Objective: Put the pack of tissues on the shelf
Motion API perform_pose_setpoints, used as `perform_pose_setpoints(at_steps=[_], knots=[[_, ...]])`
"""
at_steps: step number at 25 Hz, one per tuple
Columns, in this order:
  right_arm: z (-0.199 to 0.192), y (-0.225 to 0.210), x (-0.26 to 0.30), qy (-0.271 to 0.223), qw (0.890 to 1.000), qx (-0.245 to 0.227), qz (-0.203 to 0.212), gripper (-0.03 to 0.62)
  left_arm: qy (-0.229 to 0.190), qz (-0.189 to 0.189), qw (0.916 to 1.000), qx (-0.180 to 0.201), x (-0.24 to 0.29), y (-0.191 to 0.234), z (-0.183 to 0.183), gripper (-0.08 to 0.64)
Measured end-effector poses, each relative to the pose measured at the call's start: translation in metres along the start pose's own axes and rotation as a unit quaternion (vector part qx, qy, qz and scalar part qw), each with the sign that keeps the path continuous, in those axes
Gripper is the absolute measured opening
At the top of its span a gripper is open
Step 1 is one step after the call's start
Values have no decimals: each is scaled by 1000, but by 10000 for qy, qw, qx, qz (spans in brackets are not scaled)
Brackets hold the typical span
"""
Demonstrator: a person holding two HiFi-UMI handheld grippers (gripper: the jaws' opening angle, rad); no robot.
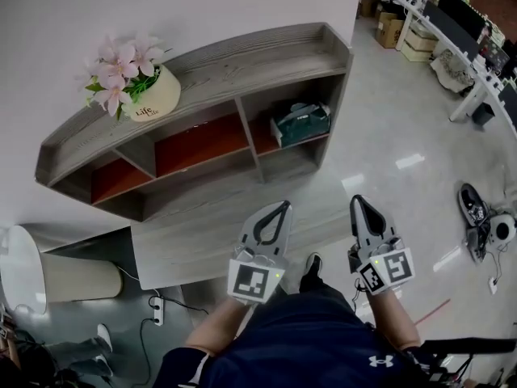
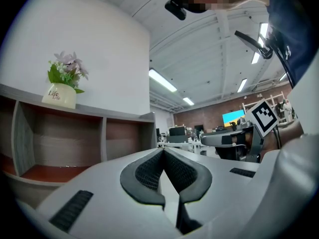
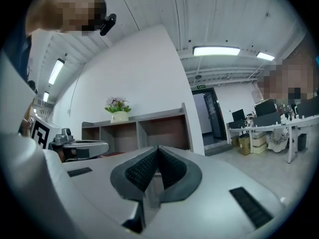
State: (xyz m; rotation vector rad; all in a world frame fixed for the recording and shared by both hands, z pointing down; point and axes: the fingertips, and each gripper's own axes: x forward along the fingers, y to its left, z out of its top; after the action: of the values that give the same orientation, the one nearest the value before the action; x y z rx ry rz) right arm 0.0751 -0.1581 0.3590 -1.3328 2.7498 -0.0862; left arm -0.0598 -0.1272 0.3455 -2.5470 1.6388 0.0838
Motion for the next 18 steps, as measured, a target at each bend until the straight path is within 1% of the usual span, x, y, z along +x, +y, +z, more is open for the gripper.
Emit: perform_pose_setpoints(at_steps=[3, 7, 11, 18], knots=[[5, 6, -4, -88, 9997, -236, -60, 9, 158, -70, 9998, -98, -9, -1, -6, 15], [1, 12, -6, -21, 9994, -325, -82, 9, 70, -43, 9999, -110, -15, 3, -6, 15], [-1, 13, -12, 35, 9995, -305, -105, 9, 33, 3, 9999, -128, -21, 4, -3, 15], [5, 14, -10, -22, 9997, -231, -25, 9, -119, 129, 9998, -73, -21, 8, 8, 15]])
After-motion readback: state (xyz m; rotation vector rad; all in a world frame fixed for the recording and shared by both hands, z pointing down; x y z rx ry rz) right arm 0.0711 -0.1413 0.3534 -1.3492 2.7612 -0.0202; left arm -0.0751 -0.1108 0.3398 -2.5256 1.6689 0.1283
